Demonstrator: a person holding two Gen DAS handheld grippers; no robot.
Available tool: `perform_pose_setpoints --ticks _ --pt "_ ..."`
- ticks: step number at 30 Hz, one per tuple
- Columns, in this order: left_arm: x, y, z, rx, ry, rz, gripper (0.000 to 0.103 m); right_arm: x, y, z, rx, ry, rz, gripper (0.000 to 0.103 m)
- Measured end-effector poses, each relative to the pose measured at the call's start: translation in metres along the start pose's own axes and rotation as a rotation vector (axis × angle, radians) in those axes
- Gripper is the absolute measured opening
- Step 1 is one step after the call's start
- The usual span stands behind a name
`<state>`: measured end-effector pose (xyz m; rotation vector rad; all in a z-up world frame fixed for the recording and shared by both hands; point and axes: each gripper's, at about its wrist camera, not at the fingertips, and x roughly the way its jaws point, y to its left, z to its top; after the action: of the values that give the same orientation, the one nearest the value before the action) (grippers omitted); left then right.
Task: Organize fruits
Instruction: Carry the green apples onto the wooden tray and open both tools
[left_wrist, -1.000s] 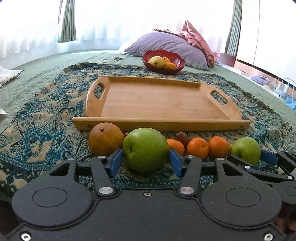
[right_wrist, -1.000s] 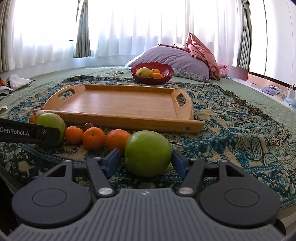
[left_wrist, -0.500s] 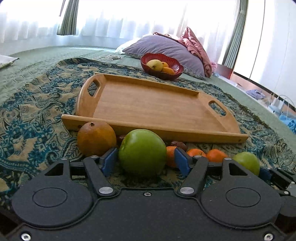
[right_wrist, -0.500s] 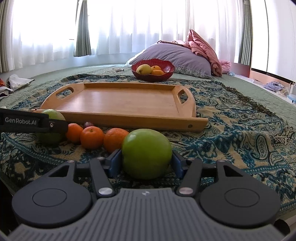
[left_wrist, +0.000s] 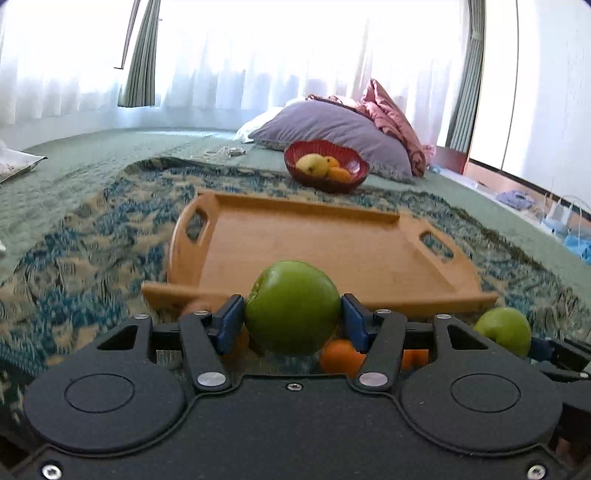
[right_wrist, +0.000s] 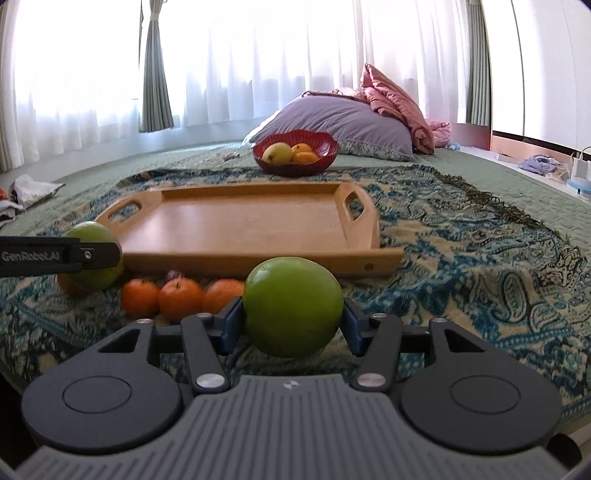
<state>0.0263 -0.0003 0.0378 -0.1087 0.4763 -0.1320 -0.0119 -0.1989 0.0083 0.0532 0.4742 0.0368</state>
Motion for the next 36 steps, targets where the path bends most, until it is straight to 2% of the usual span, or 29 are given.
perform_pose_setpoints --ticks 6,11,19,22,28,36 --pt "0.029 0.009 0.044 0.013 0.01 0.041 0.055 0.018 -0.009 0.03 0.016 -0.013 -0.004 0.058" --pt "0.068 0.022 0.076 -0.008 0.079 0.054 0.055 0.051 -0.021 0.068 0.041 0.02 0.025 0.058" --pt "0.147 0.037 0.104 -0.004 0.231 0.081 0.055 0.132 -0.029 0.117 0.027 0.175 0.054 0.058" --pt "0.167 0.04 0.111 0.007 0.257 0.091 0.055 0.159 -0.028 0.131 0.035 0.223 0.055 0.058" --pt "0.194 0.041 0.112 0.018 0.308 0.118 0.055 0.191 -0.024 0.14 0.049 0.284 0.071 0.058" --pt "0.197 0.034 0.11 0.08 0.29 0.127 0.055 0.204 -0.018 0.135 0.037 0.327 0.072 0.058"
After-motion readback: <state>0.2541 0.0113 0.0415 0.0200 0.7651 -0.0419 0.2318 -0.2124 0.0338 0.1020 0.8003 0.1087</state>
